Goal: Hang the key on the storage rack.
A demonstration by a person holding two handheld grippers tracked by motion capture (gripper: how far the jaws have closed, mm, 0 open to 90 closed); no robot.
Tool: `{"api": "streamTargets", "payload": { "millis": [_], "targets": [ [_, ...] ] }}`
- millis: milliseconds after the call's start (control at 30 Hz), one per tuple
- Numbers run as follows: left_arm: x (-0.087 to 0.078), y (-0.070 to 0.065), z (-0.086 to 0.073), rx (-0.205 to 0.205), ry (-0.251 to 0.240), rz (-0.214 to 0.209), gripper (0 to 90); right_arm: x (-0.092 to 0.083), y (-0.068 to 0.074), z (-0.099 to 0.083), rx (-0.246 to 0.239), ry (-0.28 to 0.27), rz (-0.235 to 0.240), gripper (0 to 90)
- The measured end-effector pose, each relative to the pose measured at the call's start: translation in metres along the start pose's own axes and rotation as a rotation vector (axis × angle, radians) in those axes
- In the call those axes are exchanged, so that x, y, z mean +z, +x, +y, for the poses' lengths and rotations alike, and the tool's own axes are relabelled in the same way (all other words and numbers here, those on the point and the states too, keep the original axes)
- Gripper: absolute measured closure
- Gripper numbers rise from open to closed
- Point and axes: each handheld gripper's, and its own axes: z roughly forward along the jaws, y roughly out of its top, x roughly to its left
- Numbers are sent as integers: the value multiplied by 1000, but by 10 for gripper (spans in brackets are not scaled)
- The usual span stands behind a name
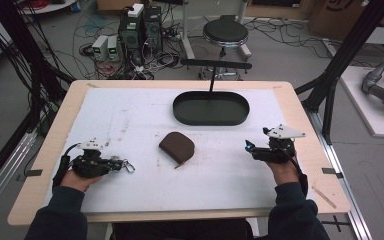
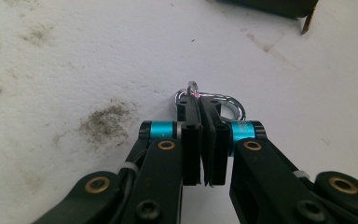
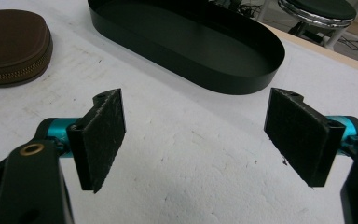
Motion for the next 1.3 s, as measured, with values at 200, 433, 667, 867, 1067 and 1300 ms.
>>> {"api": "streamTargets", "payload": {
  "millis": [200,433,667,867,1067,1300],
  "targets": [
    [0,-1,2,15,-2,27,878,0,0,0,1,-2,-1,208],
    [-6,-2,7,21,-86,25,880,-1,0,0,3,-2,-2,208],
    [-3,-3,7,24,-80,23,879,-2,-1,0,3,-1,-1,208],
    [-1,-4,7,23,-80,40,877,-2,-1,-1,2,1,-2,208],
    [-1,0,5,10,-77,42,871,-1,0,-1,2,3,-2,208],
    [3,2,1,-9,-25,15,823,-1,0,-1,-2,2,-2,208]
  ]
}}
